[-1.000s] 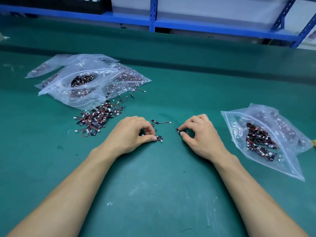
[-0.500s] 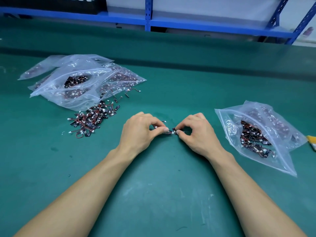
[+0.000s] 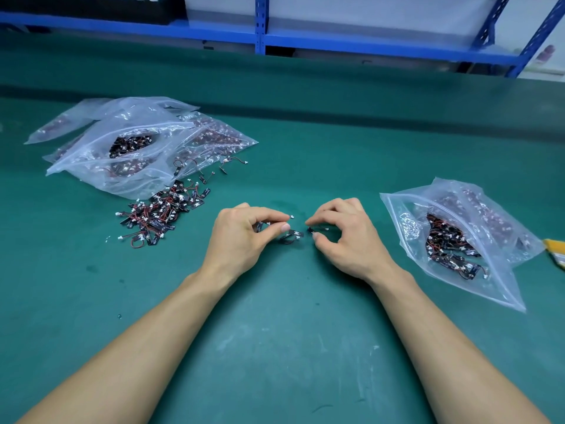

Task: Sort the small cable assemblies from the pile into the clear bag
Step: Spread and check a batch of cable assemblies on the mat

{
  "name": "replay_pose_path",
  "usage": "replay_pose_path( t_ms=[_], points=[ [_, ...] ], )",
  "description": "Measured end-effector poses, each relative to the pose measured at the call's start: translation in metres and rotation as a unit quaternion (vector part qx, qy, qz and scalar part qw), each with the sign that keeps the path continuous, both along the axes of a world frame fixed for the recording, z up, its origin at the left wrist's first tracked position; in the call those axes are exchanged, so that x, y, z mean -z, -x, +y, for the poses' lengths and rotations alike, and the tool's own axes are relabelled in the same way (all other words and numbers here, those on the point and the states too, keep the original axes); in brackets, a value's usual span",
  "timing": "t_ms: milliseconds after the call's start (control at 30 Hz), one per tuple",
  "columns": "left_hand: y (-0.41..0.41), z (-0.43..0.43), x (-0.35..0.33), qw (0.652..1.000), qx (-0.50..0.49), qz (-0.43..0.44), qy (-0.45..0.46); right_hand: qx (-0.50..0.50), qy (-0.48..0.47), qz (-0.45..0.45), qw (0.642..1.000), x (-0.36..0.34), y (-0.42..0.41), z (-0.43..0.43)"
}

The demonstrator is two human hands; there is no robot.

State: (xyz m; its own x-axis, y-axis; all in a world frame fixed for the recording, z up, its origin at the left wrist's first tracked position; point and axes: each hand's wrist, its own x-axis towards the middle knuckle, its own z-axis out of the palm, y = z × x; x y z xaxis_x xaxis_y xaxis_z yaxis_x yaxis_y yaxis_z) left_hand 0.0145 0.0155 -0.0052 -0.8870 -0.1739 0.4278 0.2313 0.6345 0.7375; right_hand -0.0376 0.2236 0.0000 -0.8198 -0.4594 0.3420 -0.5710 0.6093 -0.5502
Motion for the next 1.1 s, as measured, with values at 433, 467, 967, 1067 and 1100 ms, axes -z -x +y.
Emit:
replay_pose_path(
  t_ms=[433,467,967,1067,1100],
  points=[
    [-0.004,0.001,-0.005,0.999,0.036,-0.001,-0.012,0.006,0.037,0.017,0.999,0.0,-0.002,-0.004],
    [-0.004,0.0,-0.006,0.999,0.03,0.001,-0.017,0.02,0.033,0.018,0.999,0.001,-0.001,-0.003],
    [-0.004,-0.01,-0.002,0.964,0.105,-0.052,0.24,0.07,-0.061,0.013,0.996,-0.001,0.003,0.009],
    [-0.004,-0.011,-0.002,0.964,0.106,-0.057,0.237,0.085,-0.064,0.004,0.994,-0.002,0.005,0.013],
    [-0.005,-0.011,-0.002,0.964,0.109,-0.058,0.234,0.087,-0.064,0.001,0.994,-0.003,0.005,0.014]
  ],
)
